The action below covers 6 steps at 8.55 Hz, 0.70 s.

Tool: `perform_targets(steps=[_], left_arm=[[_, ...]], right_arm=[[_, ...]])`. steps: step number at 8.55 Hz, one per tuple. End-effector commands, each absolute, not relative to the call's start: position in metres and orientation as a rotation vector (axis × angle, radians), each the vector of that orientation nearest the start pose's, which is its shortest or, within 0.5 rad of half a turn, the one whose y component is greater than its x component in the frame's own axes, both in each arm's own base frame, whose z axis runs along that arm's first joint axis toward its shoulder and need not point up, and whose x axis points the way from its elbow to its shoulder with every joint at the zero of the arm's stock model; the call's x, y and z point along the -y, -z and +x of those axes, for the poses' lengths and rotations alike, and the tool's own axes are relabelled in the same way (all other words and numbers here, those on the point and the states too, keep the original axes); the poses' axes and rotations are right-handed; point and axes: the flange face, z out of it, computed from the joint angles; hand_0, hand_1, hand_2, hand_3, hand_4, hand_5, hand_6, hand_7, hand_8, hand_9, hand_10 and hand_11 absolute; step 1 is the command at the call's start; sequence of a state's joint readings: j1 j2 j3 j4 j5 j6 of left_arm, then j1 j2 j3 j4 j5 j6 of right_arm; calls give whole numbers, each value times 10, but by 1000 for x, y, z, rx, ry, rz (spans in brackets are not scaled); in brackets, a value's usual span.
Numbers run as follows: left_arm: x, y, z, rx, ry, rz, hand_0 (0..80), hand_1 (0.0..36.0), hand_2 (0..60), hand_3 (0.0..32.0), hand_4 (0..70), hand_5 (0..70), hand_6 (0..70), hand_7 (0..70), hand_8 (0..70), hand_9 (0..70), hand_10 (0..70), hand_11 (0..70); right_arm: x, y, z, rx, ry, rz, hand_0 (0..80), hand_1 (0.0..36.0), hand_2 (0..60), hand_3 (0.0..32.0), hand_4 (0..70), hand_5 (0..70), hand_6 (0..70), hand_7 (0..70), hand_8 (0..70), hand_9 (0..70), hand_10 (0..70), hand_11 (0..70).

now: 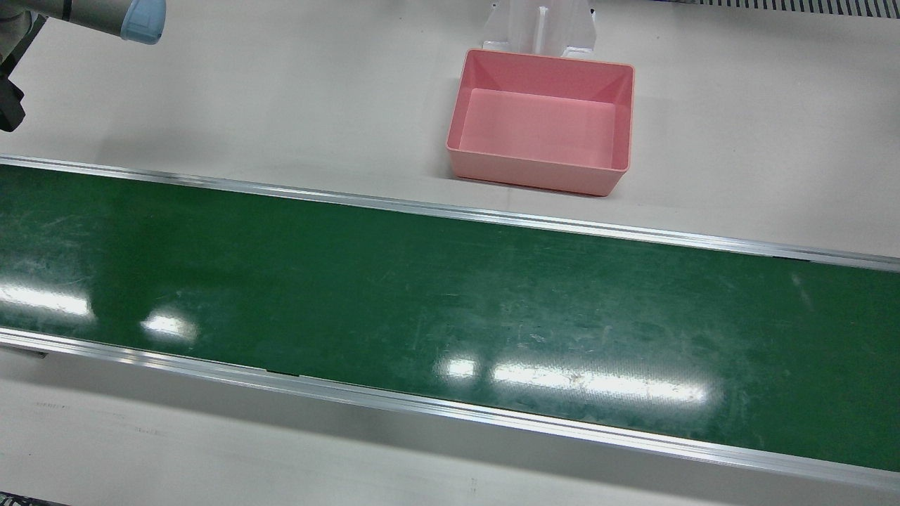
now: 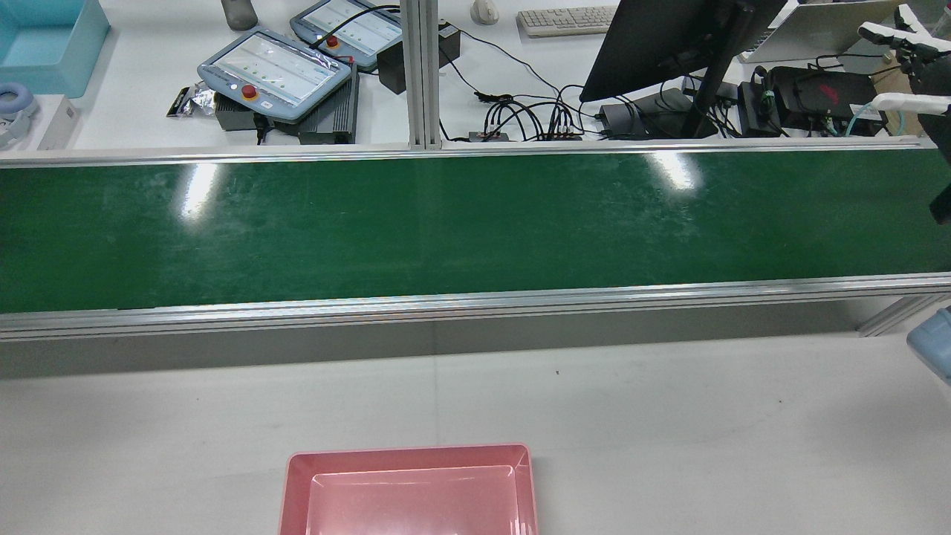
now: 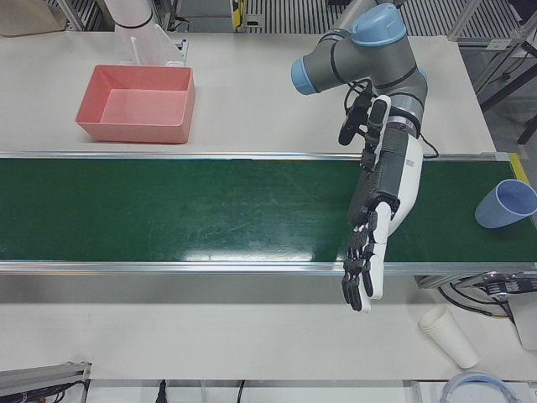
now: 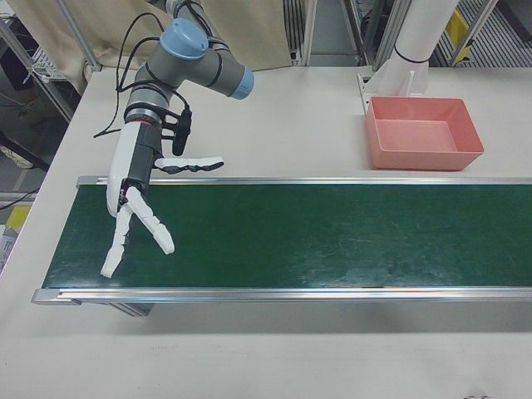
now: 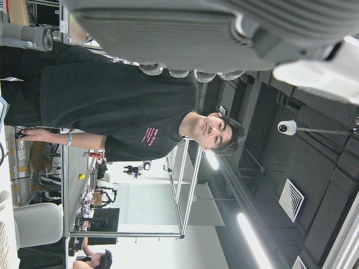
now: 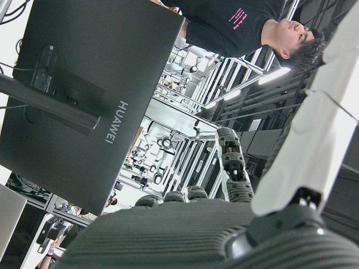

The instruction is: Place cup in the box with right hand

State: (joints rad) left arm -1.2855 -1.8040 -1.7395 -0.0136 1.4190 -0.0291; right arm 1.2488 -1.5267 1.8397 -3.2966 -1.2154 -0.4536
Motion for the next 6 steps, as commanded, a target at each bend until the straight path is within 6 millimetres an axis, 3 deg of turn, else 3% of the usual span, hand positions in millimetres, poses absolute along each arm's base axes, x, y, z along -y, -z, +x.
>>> perform_targets(steps=[1,2,3,4,5,6], left_arm=[[608,-475,24,-2602,1715,-281,0,0,0,0,0,0,0,0,0,0,0,0],[608,-475,24,-2602,1715,-281,0,0,0,0,0,0,0,0,0,0,0,0],[608,-475,24,-2603,1713,-282,0,0,0,0,0,0,0,0,0,0,0,0],[608,-475,24,-2605,1711,-282,0,0,0,0,0,0,0,0,0,0,0,0],[608,-475,24,-2605,1711,-282,0,0,0,0,0,0,0,0,0,0,0,0],[608,-475,25,-2602,1712,-284,0,0,0,0,0,0,0,0,0,0,0,0]], right_arm=[[518,-562,-5,-2513,2221,-537,475,75,0,0,131,25,19,54,0,0,0,0],[516,-568,-9,-2515,2229,-527,475,76,0,0,129,25,19,51,0,0,0,0],[518,-572,-21,-2531,2240,-507,464,96,60,0,101,26,18,45,0,0,0,0],[526,-560,-27,-2551,2218,-501,460,109,92,0,86,27,18,45,0,0,0,0],[528,-557,-34,-2564,2216,-486,465,71,0,0,119,25,18,40,0,0,0,0],[527,-558,-41,-2571,2226,-473,435,92,106,0,85,24,19,44,0,0,0,7]])
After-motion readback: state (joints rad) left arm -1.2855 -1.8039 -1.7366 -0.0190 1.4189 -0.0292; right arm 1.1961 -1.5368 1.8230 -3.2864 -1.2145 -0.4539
